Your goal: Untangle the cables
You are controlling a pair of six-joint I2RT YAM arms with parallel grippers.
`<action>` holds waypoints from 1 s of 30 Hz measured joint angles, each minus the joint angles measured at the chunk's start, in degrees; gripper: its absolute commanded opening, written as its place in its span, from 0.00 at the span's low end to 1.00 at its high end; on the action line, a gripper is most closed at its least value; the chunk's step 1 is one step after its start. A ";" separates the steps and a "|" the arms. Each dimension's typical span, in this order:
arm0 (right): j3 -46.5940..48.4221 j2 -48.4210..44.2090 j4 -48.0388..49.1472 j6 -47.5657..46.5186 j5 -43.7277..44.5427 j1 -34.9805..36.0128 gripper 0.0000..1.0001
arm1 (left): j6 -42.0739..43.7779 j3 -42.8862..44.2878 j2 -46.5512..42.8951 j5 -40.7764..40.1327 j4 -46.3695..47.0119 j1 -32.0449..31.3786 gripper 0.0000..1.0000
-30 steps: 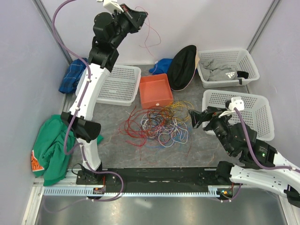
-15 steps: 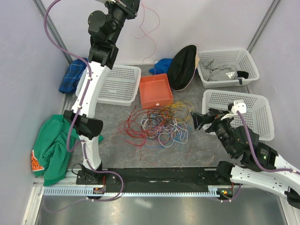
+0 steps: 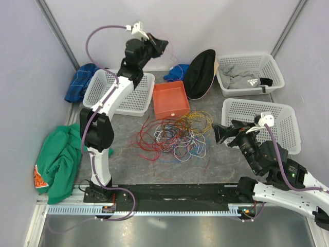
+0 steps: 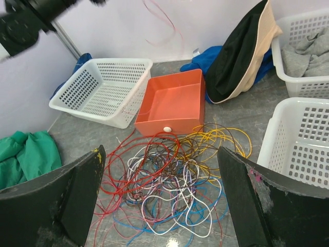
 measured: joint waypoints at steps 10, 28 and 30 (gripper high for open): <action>-1.77 1.14 -0.09 0.04 1.20 0.00 0.98 | -0.33 -24.00 -3.65 -2.27 -0.66 -3.21 0.02; -3.30 -0.61 -0.76 2.82 1.14 0.00 0.98 | 3.50 -23.30 -5.70 -21.27 -19.76 -9.27 1.00; -3.32 -0.61 -1.09 2.99 1.18 0.00 0.98 | 3.61 -22.40 -5.57 -22.40 -21.57 -8.94 1.00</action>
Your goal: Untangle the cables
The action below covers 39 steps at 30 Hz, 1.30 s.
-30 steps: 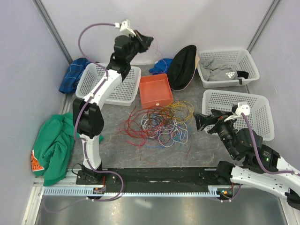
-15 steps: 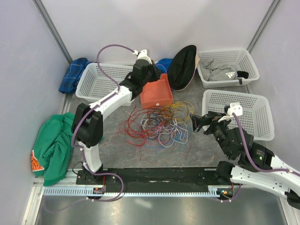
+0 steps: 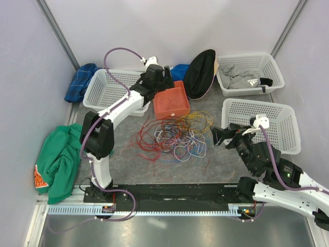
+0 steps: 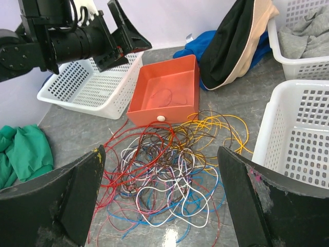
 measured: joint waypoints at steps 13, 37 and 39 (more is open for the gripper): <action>-1.99 3.15 0.37 1.16 -0.04 0.00 0.98 | 0.57 -11.76 -19.08 -5.86 -0.85 -9.73 1.00; -6.67 8.22 2.86 7.58 -4.13 0.00 0.98 | -7.10 -54.62 -33.16 -5.62 -0.87 -20.68 0.86; -6.67 8.24 2.89 8.09 -4.24 0.00 0.98 | -7.34 -52.89 -28.50 -5.51 -0.94 -20.68 0.71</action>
